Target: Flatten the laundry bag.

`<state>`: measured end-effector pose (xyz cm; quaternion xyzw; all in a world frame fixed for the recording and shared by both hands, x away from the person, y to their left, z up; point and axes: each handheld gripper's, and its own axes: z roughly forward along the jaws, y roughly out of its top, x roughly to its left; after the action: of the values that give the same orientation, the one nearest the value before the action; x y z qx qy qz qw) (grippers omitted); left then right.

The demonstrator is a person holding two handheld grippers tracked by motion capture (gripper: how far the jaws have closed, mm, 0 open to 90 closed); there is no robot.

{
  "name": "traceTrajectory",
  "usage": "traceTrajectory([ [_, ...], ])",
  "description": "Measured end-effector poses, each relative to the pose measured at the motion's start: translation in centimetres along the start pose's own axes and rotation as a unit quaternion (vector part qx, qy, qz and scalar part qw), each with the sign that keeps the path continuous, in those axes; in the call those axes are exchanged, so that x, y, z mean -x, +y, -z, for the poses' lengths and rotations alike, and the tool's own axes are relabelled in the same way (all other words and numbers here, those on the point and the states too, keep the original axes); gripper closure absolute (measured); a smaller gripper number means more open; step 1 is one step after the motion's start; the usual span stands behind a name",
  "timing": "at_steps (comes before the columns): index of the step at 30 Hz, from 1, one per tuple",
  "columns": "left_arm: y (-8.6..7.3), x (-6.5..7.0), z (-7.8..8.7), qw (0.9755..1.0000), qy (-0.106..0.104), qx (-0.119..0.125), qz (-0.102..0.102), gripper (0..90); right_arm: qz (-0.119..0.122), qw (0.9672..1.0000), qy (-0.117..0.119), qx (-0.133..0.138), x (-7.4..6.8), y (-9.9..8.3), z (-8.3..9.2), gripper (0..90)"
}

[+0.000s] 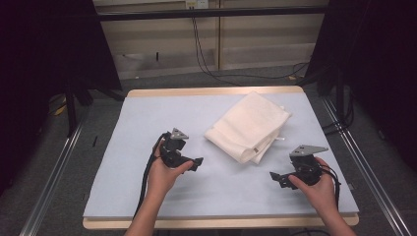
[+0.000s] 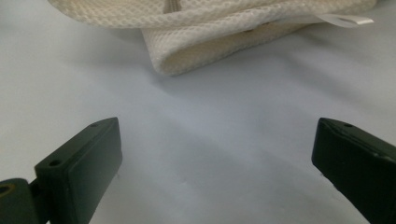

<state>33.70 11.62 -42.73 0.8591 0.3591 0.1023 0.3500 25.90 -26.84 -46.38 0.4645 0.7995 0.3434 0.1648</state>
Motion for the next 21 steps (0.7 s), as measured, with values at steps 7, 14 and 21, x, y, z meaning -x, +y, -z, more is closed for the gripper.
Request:
traceTrajectory([
  [7, 1.5, 1.4, -0.9, 0.9996, -0.026, 0.006, -0.009, 1.4, 0.005, 0.9999, 0.012, 0.002, -0.7, 0.5, -0.7, 1.1],
  [14, 2.6, 2.4, -1.7, 0.9991, -0.038, -0.005, -0.018, 1.0, 0.0, 0.9999, 0.011, 0.002, -0.9, 0.6, -1.0, 1.3],
  [21, 3.5, 3.3, -2.3, 0.9981, -0.052, -0.004, -0.032, 1.0, 0.001, 0.9999, 0.016, 0.004, -1.0, 0.7, -1.1, 2.0],
])
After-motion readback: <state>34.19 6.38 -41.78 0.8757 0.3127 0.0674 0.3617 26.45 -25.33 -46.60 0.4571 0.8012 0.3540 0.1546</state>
